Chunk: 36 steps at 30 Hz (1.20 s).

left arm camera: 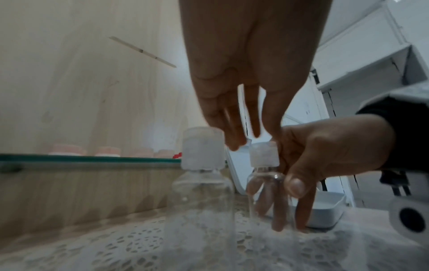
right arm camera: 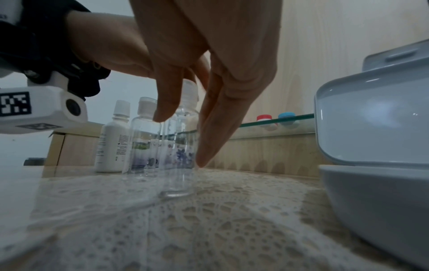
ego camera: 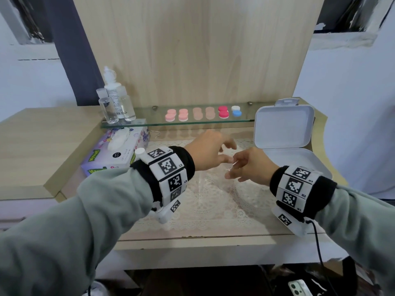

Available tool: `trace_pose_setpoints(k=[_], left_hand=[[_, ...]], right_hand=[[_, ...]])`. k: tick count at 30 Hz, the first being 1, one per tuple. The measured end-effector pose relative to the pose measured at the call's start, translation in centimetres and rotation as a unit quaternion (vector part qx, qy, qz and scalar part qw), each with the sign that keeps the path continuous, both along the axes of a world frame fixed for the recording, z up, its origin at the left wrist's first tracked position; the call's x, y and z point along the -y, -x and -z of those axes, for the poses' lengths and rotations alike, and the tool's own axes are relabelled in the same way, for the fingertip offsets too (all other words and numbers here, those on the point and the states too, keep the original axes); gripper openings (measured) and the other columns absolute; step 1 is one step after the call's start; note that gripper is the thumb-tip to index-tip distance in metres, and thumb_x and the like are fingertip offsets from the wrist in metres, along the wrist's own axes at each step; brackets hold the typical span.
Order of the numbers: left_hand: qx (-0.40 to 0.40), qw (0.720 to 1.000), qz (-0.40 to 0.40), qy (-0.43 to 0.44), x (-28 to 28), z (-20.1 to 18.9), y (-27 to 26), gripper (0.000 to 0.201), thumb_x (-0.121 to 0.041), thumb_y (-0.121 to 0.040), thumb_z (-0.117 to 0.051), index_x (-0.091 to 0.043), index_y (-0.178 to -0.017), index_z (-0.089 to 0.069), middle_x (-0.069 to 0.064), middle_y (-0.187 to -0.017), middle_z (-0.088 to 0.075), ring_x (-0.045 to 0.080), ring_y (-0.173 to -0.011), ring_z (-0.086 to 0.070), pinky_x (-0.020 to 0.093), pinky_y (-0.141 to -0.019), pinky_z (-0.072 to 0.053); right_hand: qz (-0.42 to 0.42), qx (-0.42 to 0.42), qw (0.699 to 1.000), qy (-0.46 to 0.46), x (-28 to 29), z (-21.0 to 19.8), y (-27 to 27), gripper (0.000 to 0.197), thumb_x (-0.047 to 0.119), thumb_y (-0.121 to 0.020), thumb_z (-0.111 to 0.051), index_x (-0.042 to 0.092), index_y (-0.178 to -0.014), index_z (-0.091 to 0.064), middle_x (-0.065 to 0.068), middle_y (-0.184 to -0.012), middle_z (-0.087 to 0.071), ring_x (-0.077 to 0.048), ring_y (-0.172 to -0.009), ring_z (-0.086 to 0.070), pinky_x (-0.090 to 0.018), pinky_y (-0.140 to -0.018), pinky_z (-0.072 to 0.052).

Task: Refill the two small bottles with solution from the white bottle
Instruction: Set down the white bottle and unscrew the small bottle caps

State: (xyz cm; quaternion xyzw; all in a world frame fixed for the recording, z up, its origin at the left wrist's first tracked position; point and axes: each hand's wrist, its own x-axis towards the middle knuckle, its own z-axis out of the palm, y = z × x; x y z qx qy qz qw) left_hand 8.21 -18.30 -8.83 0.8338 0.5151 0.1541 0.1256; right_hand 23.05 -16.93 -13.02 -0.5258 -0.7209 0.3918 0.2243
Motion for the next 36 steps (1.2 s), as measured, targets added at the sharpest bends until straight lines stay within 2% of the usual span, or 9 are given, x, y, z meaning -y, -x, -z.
trace_pose_setpoints(k=[2, 7, 12, 15, 18, 23, 26, 30, 36], left_hand=[[-0.008, 1.0, 0.015, 0.013, 0.0, -0.2, -0.1, 0.024, -0.012, -0.08, -0.064, -0.013, -0.105, -0.066, 0.006, -0.107, -0.067, 0.016, -0.083, -0.059, 0.03, -0.08, -0.05], [-0.04, 0.999, -0.019, -0.013, -0.2, -0.3, -0.2, 0.03, -0.033, -0.078, -0.067, -0.011, -0.097, -0.065, 0.005, -0.098, -0.067, 0.012, -0.076, -0.051, 0.025, -0.07, -0.041], [-0.064, 0.998, 0.018, 0.022, 0.1, 0.0, -0.3, 0.036, 0.005, -0.081, -0.055, -0.014, -0.11, -0.064, 0.01, -0.111, -0.063, 0.019, -0.093, -0.058, 0.027, -0.077, -0.046], [-0.069, 0.997, -0.014, 0.016, -0.1, 0.4, -0.3, 0.031, -0.012, -0.081, -0.063, -0.01, -0.113, -0.06, 0.011, -0.104, -0.064, 0.017, -0.082, -0.054, 0.023, -0.071, -0.038], [-0.061, 0.998, -0.014, 0.001, 0.0, 0.4, -0.3, 0.037, -0.024, -0.081, -0.065, -0.008, -0.113, -0.056, 0.008, -0.112, -0.061, 0.017, -0.088, -0.053, 0.024, -0.074, -0.039], [-0.06, 0.997, 0.054, 0.006, 0.3, -0.3, -0.1, 0.042, 0.011, -0.08, -0.049, -0.016, -0.107, -0.066, 0.008, -0.114, -0.061, 0.018, -0.095, -0.058, 0.027, -0.08, -0.049], [-0.071, 0.997, 0.027, 0.014, 0.0, -0.1, -0.2, 0.03, -0.002, -0.084, -0.056, -0.015, -0.108, -0.065, 0.01, -0.107, -0.062, 0.019, -0.085, -0.057, 0.026, -0.075, -0.044], [-0.098, 0.995, -0.011, -0.012, -0.4, 0.6, -0.5, 0.032, -0.033, -0.085, -0.058, -0.007, -0.104, -0.061, 0.011, -0.095, -0.066, 0.016, -0.073, -0.047, 0.026, -0.068, -0.036], [-0.054, 0.994, -0.063, -0.07, -0.3, 0.2, -0.6, 0.035, -0.041, -0.085, -0.053, -0.006, -0.088, -0.058, 0.003, -0.077, -0.057, 0.017, -0.07, -0.048, 0.028, -0.063, -0.037]], right_hand=[[0.005, -0.004, 1.0, 0.002, 0.0, 0.1, 0.0, 0.021, 0.009, -0.067, -0.079, 0.005, -0.08, -0.063, -0.001, -0.068, -0.065, -0.012, -0.062, -0.061, -0.035, -0.071, -0.058], [-0.003, -0.002, 1.0, 0.0, 0.1, 0.0, 0.1, 0.019, 0.01, -0.068, -0.079, 0.015, -0.069, -0.06, -0.003, -0.069, -0.065, -0.017, -0.066, -0.062, -0.033, -0.07, -0.057], [0.009, -0.013, 1.0, 0.01, 0.1, 0.1, 0.1, 0.026, 0.009, -0.068, -0.078, 0.003, -0.091, -0.067, 0.001, -0.066, -0.065, -0.011, -0.062, -0.061, -0.034, -0.072, -0.057], [0.007, -0.01, 1.0, 0.018, 0.2, 0.0, 0.1, 0.019, 0.01, -0.068, -0.078, 0.007, -0.077, -0.062, 0.001, -0.066, -0.065, -0.012, -0.062, -0.06, -0.037, -0.074, -0.057], [0.007, -0.005, 1.0, 0.015, 0.2, -0.1, 0.0, 0.021, 0.01, -0.068, -0.078, 0.013, -0.067, -0.057, -0.001, -0.066, -0.065, -0.014, -0.063, -0.06, -0.039, -0.074, -0.057], [0.009, -0.006, 1.0, 0.013, 0.2, 0.0, 0.0, 0.023, 0.01, -0.068, -0.079, 0.006, -0.084, -0.064, -0.002, -0.069, -0.064, -0.014, -0.061, -0.06, -0.037, -0.073, -0.057], [0.009, -0.003, 1.0, 0.012, 0.2, 0.0, 0.0, 0.029, 0.011, -0.068, -0.079, 0.003, -0.093, -0.066, -0.002, -0.068, -0.065, -0.014, -0.062, -0.06, -0.035, -0.071, -0.057], [0.003, 0.004, 1.0, 0.006, 0.2, 0.1, 0.0, 0.018, 0.012, -0.068, -0.078, 0.01, -0.074, -0.061, -0.002, -0.066, -0.063, -0.014, -0.061, -0.06, -0.031, -0.066, -0.057], [0.009, 0.014, 1.0, 0.002, 0.1, 0.1, 0.0, 0.023, 0.014, -0.068, -0.079, 0.011, -0.078, -0.058, 0.001, -0.066, -0.063, -0.012, -0.06, -0.06, -0.026, -0.062, -0.056]])
